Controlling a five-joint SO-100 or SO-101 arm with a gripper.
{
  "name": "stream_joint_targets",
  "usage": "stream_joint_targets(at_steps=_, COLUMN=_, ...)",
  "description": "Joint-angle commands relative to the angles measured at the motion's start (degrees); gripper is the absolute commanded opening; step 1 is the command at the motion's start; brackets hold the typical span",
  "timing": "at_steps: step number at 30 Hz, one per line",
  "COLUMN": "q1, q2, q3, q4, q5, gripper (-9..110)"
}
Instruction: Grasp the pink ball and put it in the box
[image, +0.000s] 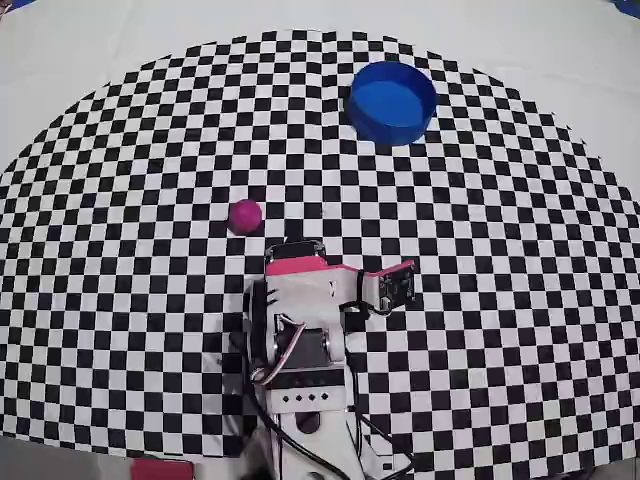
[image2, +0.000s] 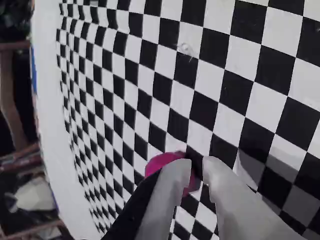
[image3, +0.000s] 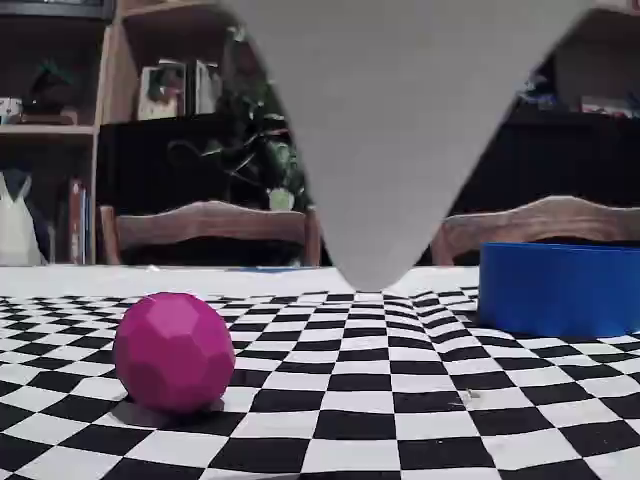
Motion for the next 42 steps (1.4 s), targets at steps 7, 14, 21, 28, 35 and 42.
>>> stream_joint_targets(at_steps=7, q1=0.1, q2=1.0, q3=0.4, q4=0.2, q5=-0.3, gripper=0)
stream_joint_targets(at_steps=14, q1=0.1, q2=1.0, q3=0.4, q4=0.2, q5=-0.3, gripper=0)
stream_joint_targets(at_steps=21, q1=-0.6, q2=1.0, q3=0.4, q4=0.2, q5=-0.5, gripper=0)
stream_joint_targets(at_steps=28, q1=-0.3, q2=1.0, q3=0.4, q4=0.2, q5=-0.3, gripper=0)
stream_joint_targets(at_steps=35, q1=-0.3, q2=1.0, q3=0.4, q4=0.2, q5=-0.4, gripper=1)
stream_joint_targets(at_steps=42, q1=-0.4, q2=1.0, q3=0.4, q4=0.2, q5=-0.4, gripper=0)
